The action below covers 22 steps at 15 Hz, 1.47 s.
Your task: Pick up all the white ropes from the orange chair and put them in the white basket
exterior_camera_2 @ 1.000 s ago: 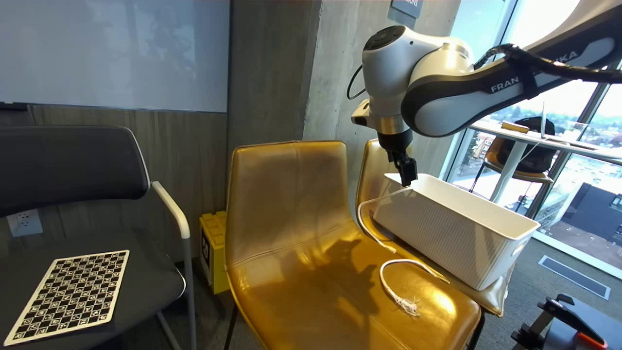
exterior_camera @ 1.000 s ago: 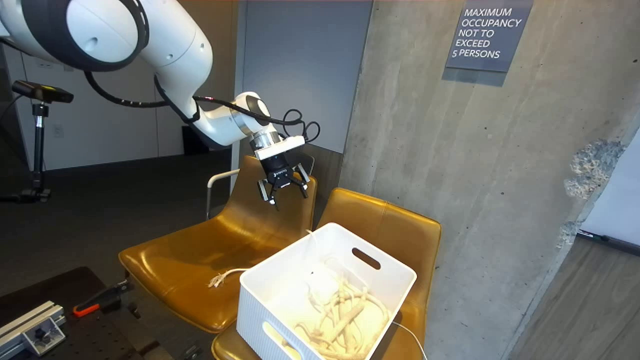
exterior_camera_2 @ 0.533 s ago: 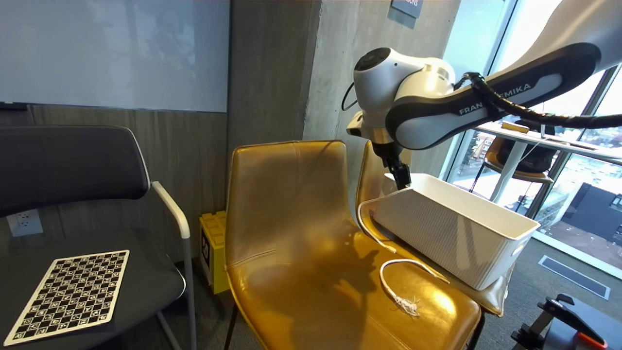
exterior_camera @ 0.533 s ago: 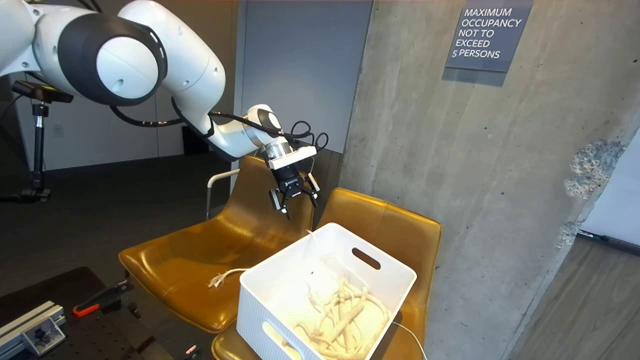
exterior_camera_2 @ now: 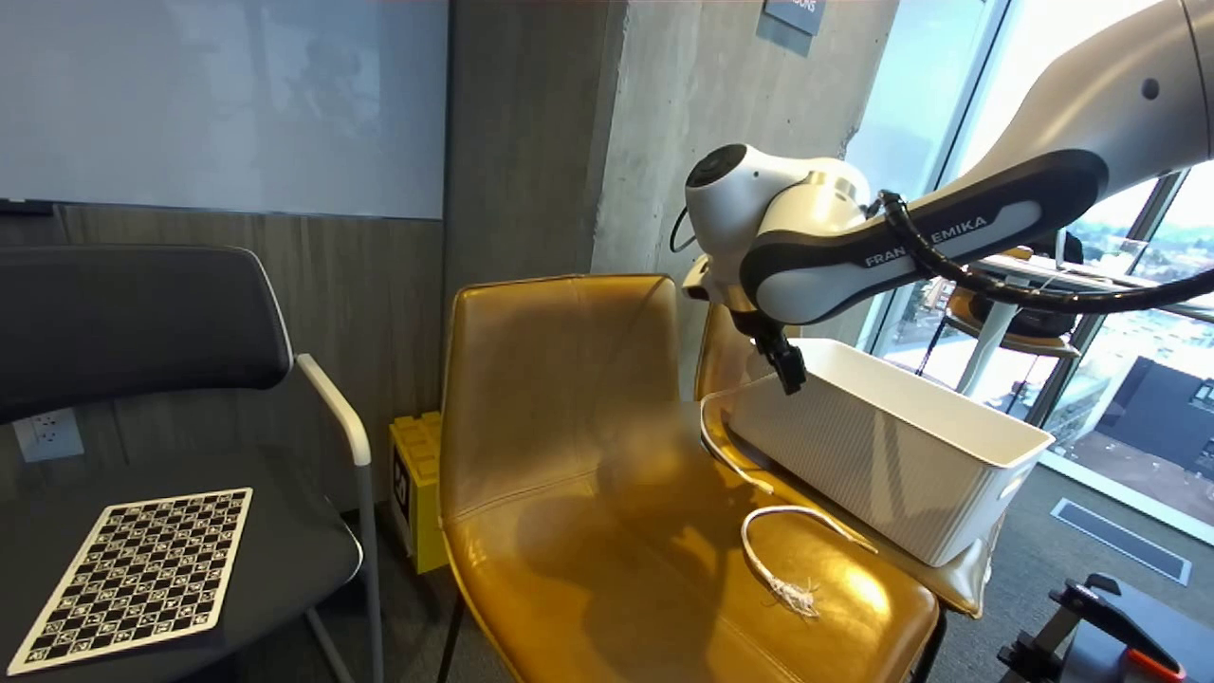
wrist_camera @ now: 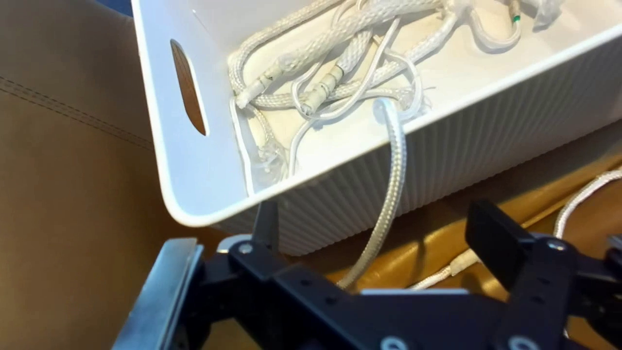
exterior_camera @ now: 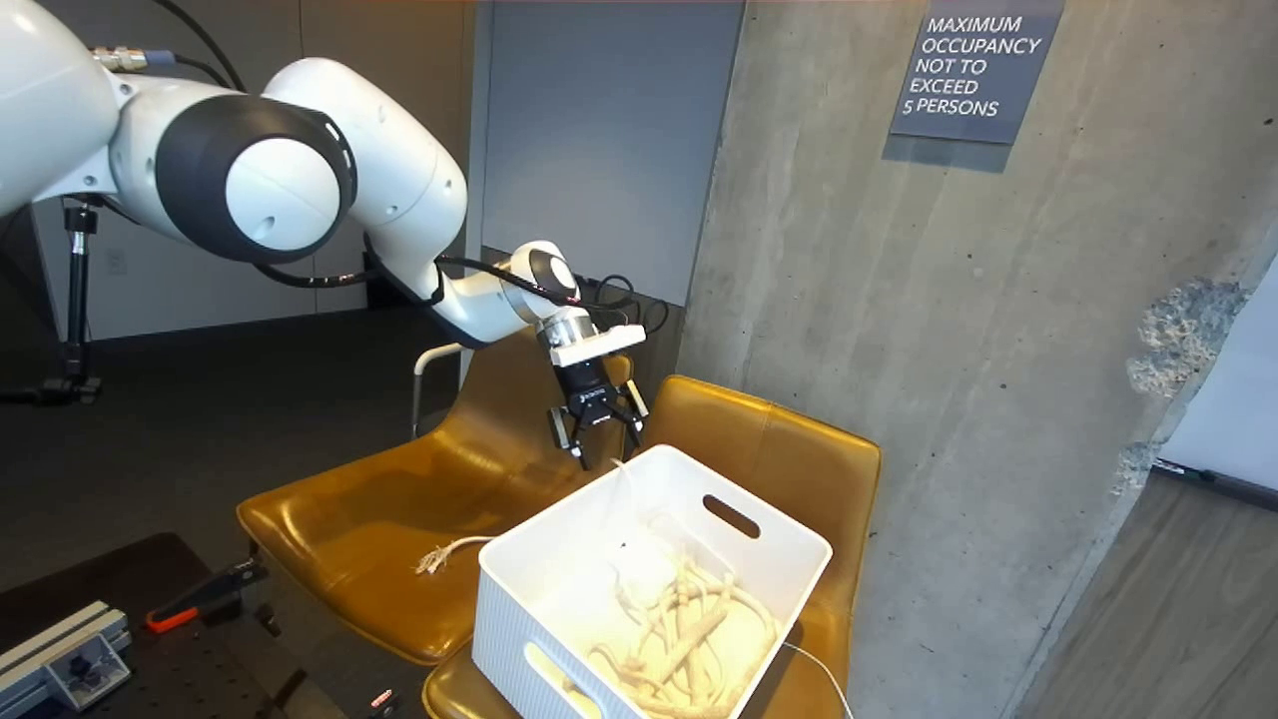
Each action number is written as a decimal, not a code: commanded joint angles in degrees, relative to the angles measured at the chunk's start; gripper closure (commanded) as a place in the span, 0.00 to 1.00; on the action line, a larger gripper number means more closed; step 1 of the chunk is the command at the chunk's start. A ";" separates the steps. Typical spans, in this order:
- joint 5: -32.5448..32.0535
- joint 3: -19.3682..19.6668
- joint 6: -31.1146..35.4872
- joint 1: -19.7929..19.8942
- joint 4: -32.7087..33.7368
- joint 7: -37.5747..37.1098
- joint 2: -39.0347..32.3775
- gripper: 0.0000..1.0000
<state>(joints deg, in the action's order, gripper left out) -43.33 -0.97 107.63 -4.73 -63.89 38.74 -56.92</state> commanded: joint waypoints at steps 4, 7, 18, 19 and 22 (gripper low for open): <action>2.23 0.76 -3.35 -0.18 5.27 2.72 -2.82 0.47; 2.51 0.90 -3.59 -0.24 6.09 2.81 -3.28 0.70; 8.25 1.01 -4.82 1.97 8.88 1.42 5.81 0.99; 9.15 1.51 -4.77 2.54 9.58 0.93 7.37 0.99; 11.79 3.42 -5.99 5.43 11.78 1.78 11.45 0.99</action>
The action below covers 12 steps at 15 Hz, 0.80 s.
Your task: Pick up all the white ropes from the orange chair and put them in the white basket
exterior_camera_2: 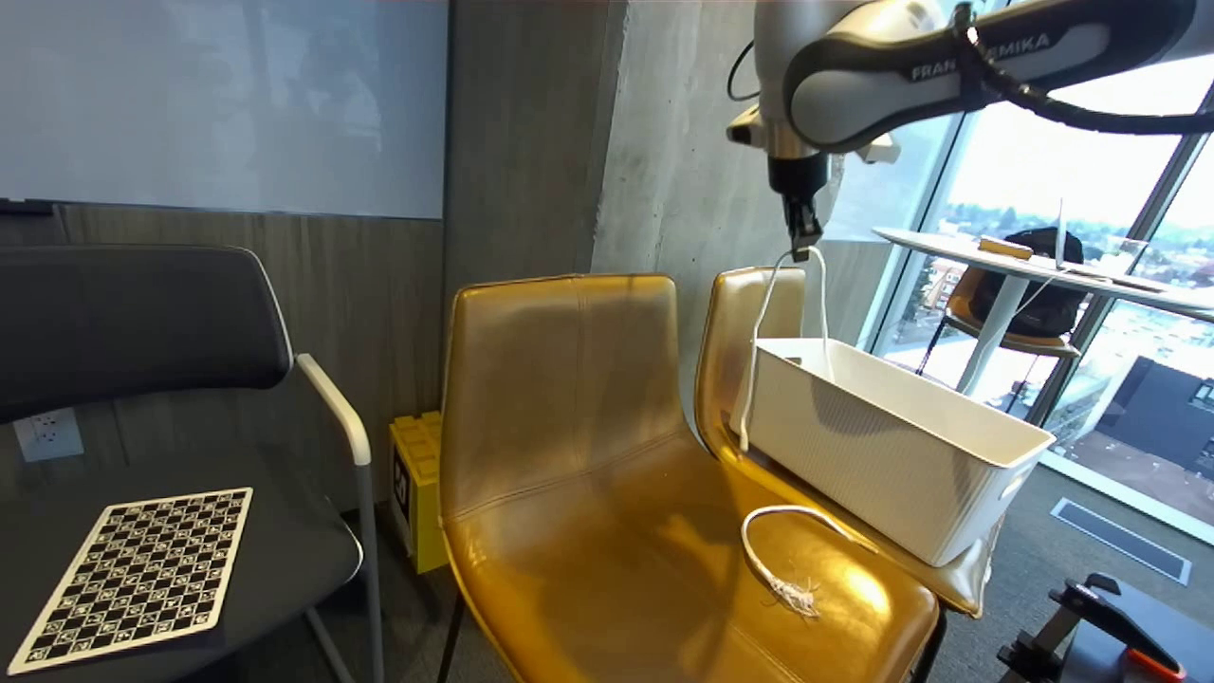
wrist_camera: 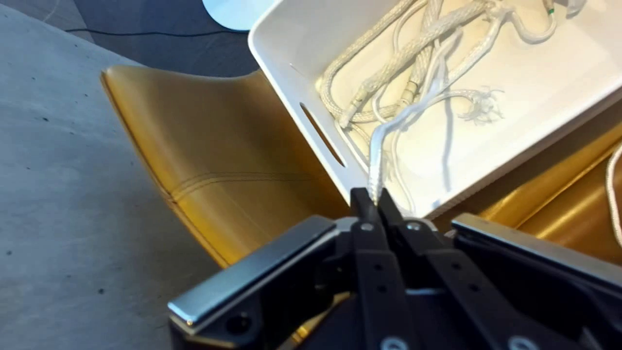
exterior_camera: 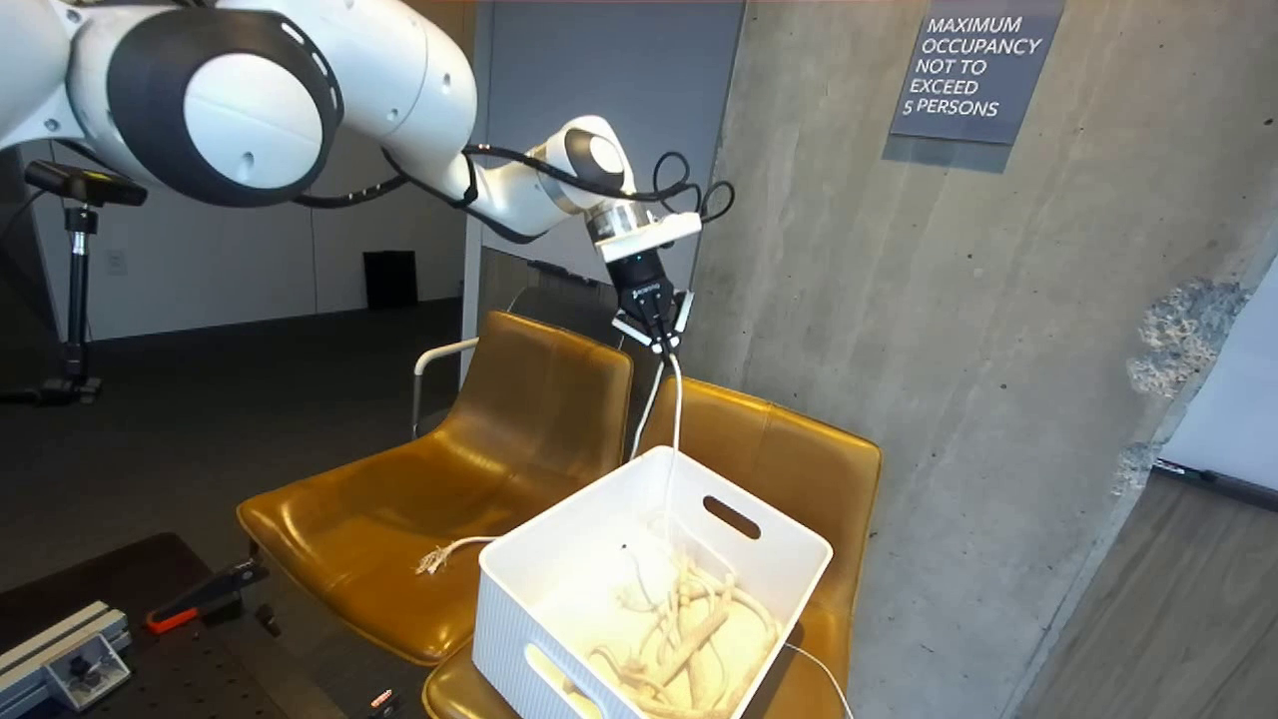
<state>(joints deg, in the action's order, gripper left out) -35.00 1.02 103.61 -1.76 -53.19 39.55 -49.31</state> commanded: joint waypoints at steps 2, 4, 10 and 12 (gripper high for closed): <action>4.32 1.67 -2.84 5.95 1.20 0.98 6.51 0.99; 6.08 2.12 -3.13 9.72 1.26 1.51 8.44 0.99; 9.36 0.21 -1.18 13.60 -6.78 0.10 13.79 0.99; 9.49 -1.12 0.77 12.40 -12.38 -1.35 17.29 0.99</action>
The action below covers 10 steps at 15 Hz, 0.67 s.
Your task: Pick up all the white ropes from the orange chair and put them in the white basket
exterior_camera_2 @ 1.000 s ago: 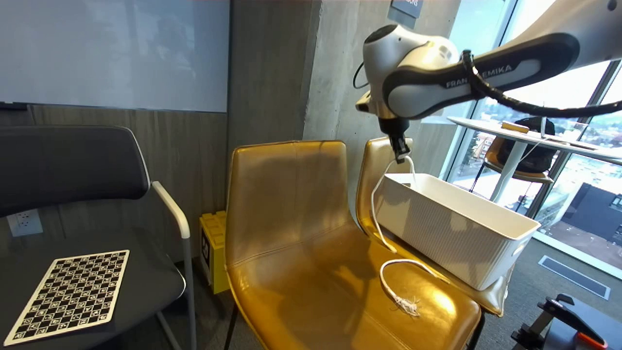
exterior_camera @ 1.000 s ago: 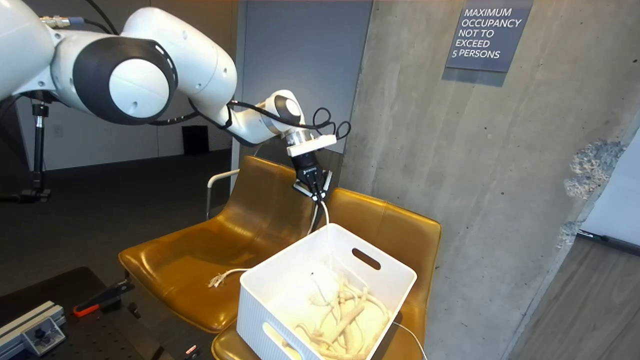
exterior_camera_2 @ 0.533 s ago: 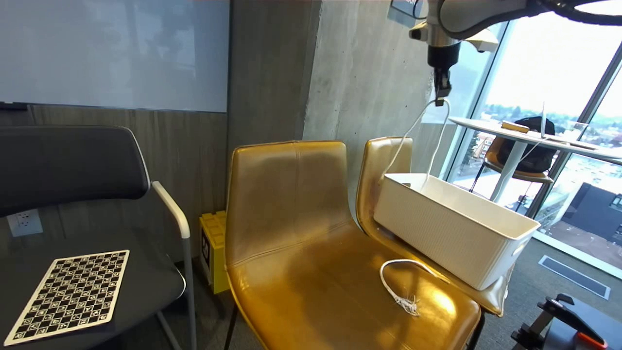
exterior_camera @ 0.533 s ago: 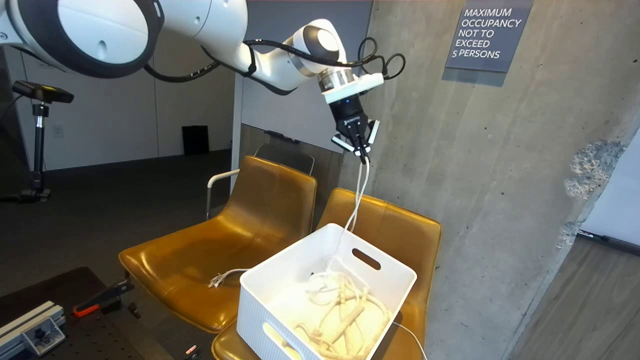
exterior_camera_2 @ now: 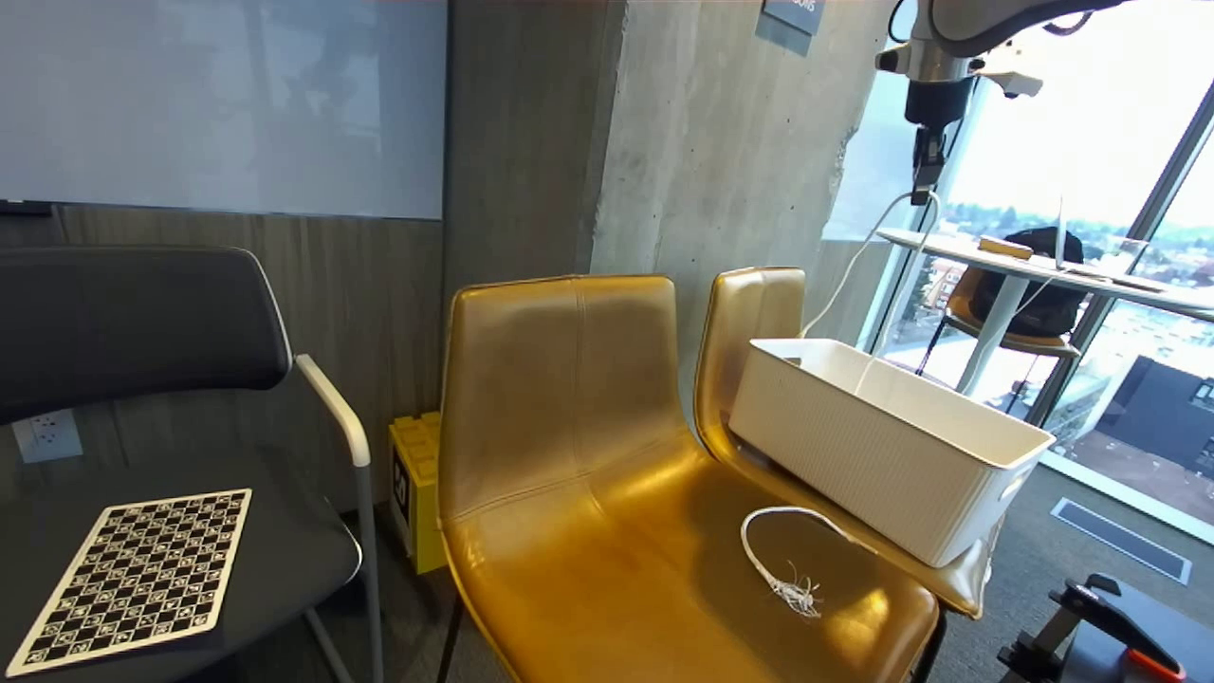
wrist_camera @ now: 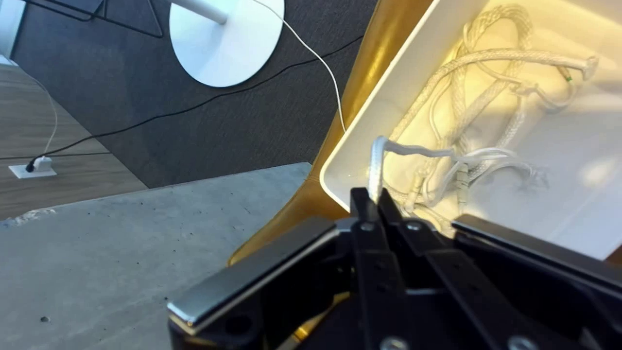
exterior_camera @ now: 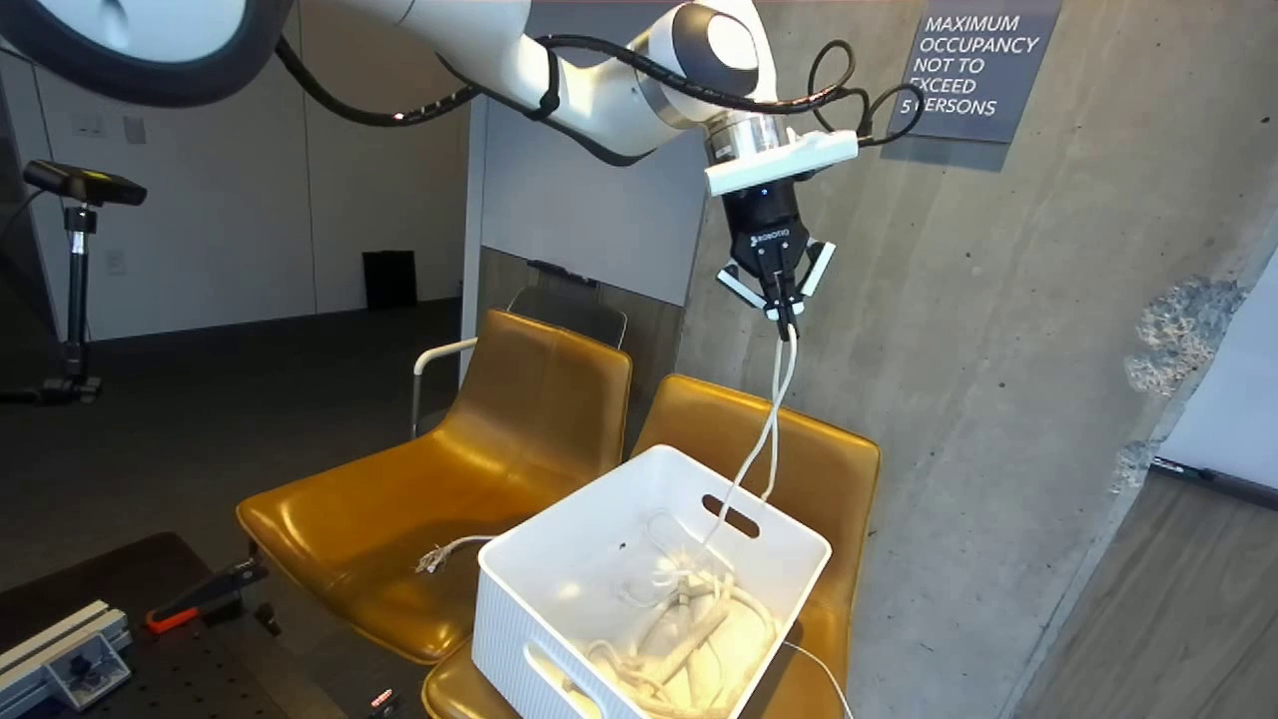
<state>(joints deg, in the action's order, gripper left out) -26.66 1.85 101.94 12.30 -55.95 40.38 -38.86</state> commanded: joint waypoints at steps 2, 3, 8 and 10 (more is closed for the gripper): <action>0.72 -3.63 4.52 -3.14 -15.65 -4.06 11.29 0.99; 0.64 -4.30 5.70 -3.57 -18.19 -4.90 13.48 0.99; 2.20 -2.10 9.28 -4.61 -28.08 -8.37 25.13 0.99; 2.93 -0.59 9.88 -3.78 -29.93 -8.63 28.59 0.99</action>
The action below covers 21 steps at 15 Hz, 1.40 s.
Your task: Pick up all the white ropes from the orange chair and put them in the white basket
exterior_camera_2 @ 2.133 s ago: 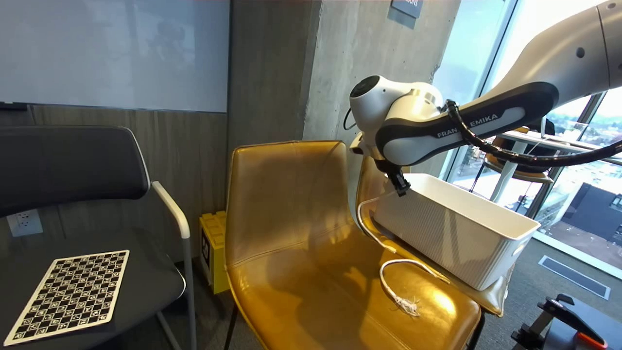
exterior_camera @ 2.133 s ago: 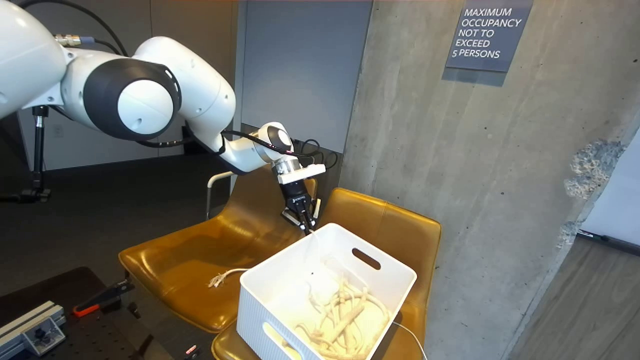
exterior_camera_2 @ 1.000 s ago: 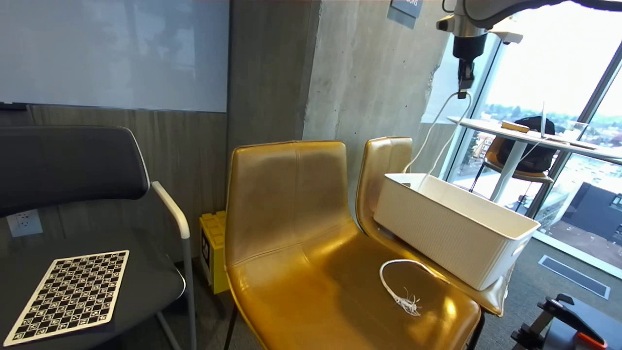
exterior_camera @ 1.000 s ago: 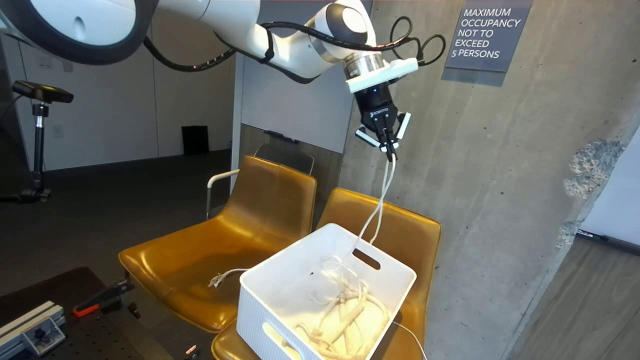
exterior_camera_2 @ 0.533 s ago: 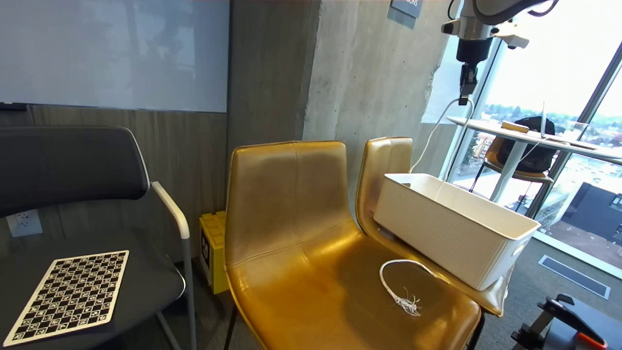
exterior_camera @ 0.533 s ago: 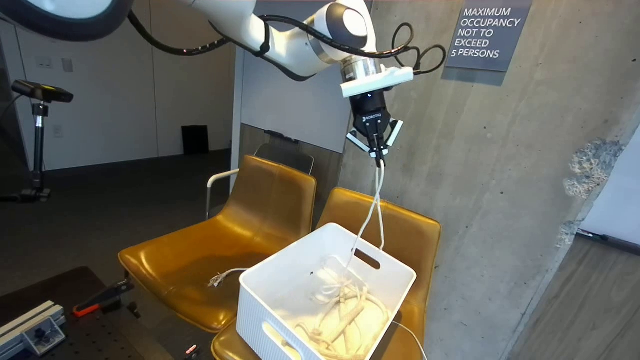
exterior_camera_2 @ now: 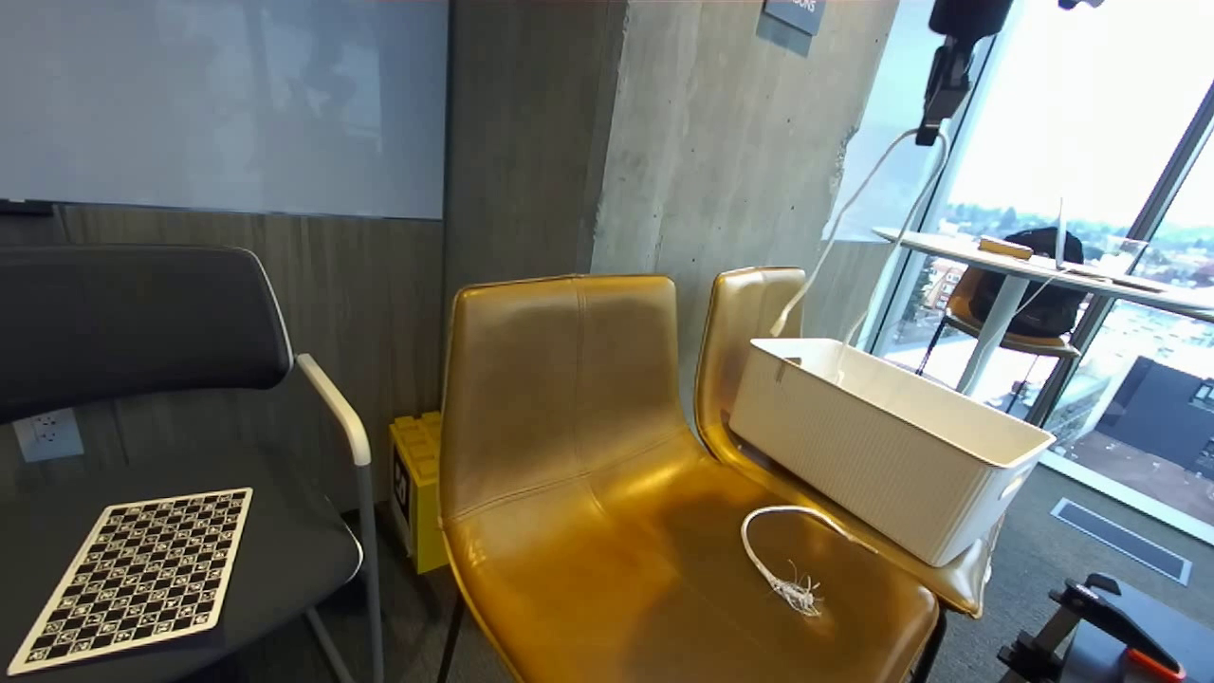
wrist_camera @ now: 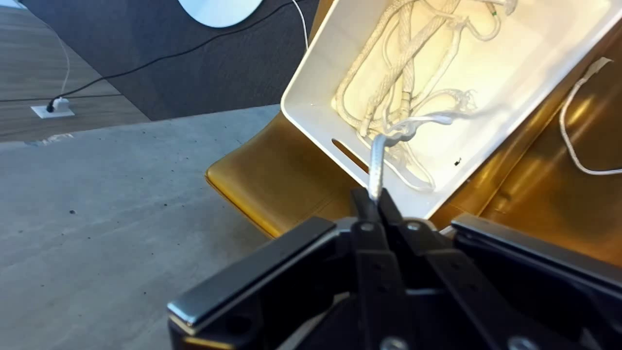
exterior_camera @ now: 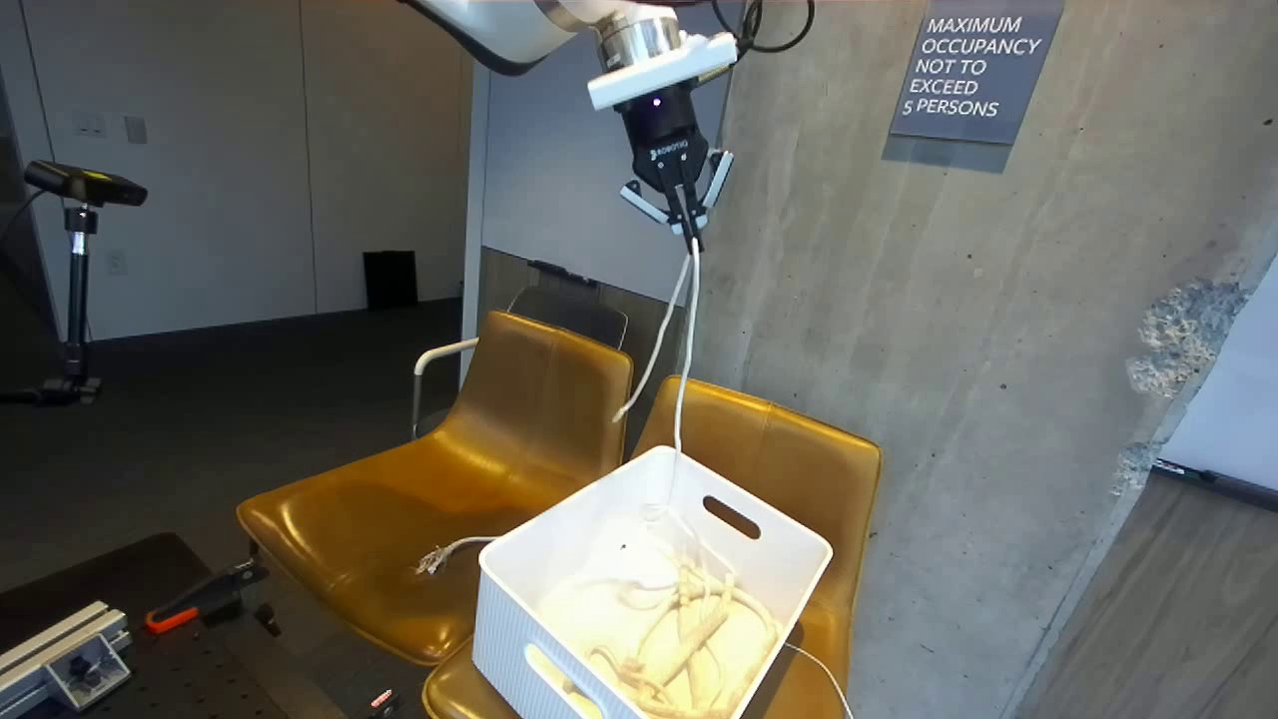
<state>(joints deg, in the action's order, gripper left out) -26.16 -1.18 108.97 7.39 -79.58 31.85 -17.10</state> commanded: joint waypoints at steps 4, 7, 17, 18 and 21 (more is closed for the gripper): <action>2.93 4.51 4.90 1.00 -11.04 -0.46 10.88 0.99; 2.93 5.03 6.36 0.83 -14.11 -0.91 11.18 0.99; 0.98 6.35 11.73 0.61 -15.84 -2.92 7.34 0.42; 0.86 6.17 11.75 0.36 -15.98 -2.72 7.28 0.36; 1.97 4.41 11.60 -1.29 -17.68 0.00 6.70 0.14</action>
<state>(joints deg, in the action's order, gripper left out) -24.54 4.33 119.46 7.66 -95.81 30.02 -10.01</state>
